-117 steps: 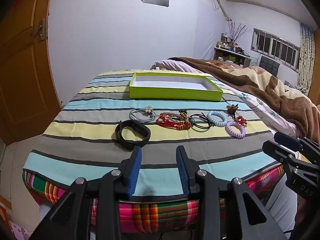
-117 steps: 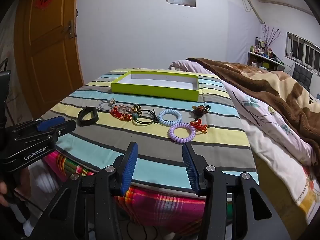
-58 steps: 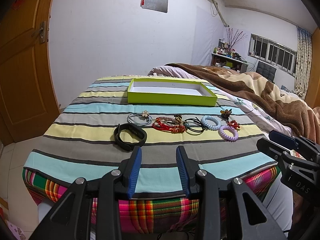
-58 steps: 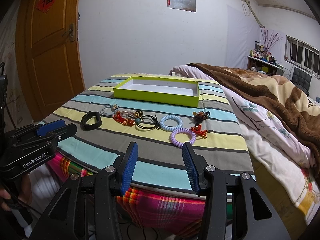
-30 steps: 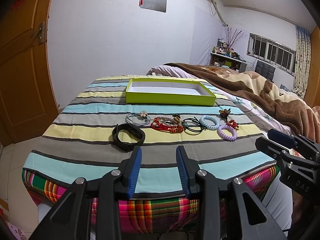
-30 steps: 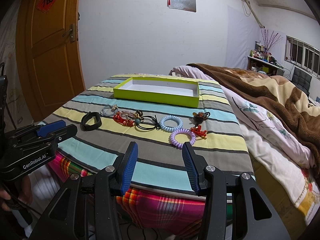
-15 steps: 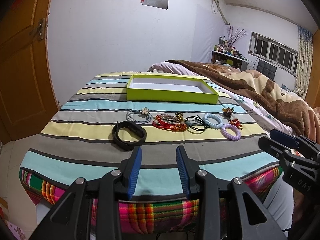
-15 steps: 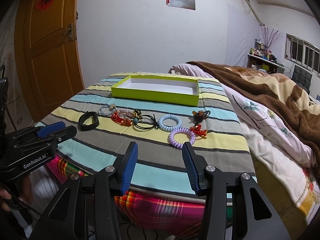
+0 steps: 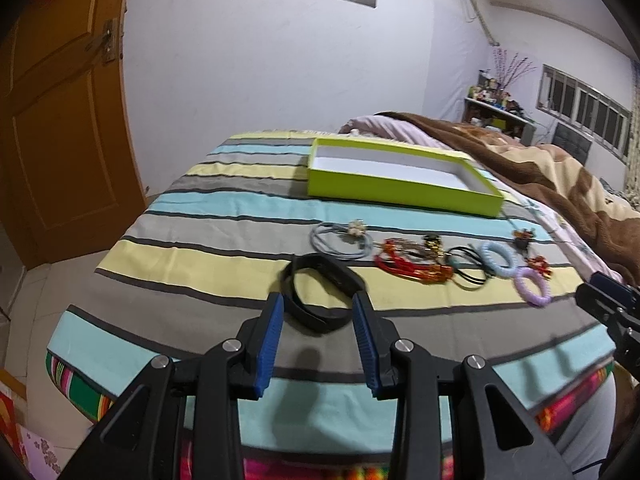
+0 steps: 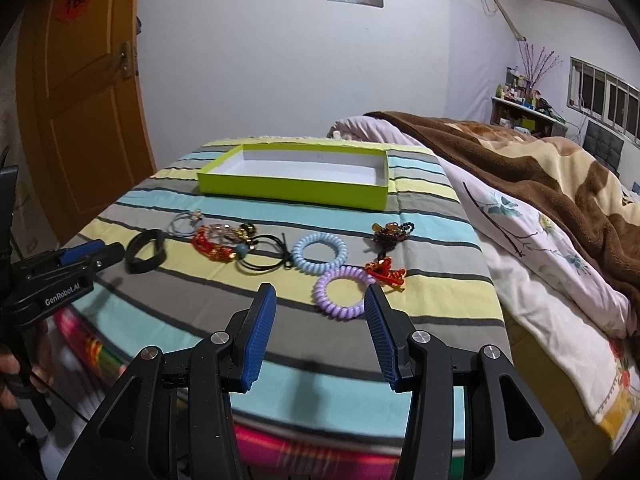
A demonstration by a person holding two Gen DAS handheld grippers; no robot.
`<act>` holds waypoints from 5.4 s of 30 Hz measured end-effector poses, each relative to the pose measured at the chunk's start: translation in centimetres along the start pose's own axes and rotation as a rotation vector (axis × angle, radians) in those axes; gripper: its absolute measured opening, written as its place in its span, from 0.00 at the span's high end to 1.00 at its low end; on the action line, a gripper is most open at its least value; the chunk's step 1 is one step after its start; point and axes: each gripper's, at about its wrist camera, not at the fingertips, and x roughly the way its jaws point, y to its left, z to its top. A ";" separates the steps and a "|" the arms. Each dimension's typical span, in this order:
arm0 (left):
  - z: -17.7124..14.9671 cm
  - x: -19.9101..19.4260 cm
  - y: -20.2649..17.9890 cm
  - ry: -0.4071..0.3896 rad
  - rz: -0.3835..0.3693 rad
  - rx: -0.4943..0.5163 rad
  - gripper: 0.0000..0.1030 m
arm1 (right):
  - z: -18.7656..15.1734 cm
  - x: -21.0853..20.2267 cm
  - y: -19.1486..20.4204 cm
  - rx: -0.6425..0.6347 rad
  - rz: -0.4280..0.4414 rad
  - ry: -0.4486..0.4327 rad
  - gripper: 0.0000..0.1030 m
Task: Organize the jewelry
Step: 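Grasp the black wristband with the left tool while the right tool grasps the red knot charm, then carry both items into the lime-green box and open both tools, then lift both tools out of the box and return over the jewelry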
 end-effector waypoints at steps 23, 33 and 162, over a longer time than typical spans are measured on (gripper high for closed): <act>1.2 5.1 1.5 0.101 0.046 -0.026 0.73 | 2.2 8.1 -5.3 0.109 -0.046 0.171 0.82; 1.6 5.2 1.4 0.107 0.028 -0.003 0.88 | 2.5 7.7 -5.4 0.108 -0.043 0.161 0.94; 2.2 -5.9 -1.3 -0.120 -0.103 0.081 0.86 | 2.5 -4.2 -0.2 0.014 0.088 -0.072 0.80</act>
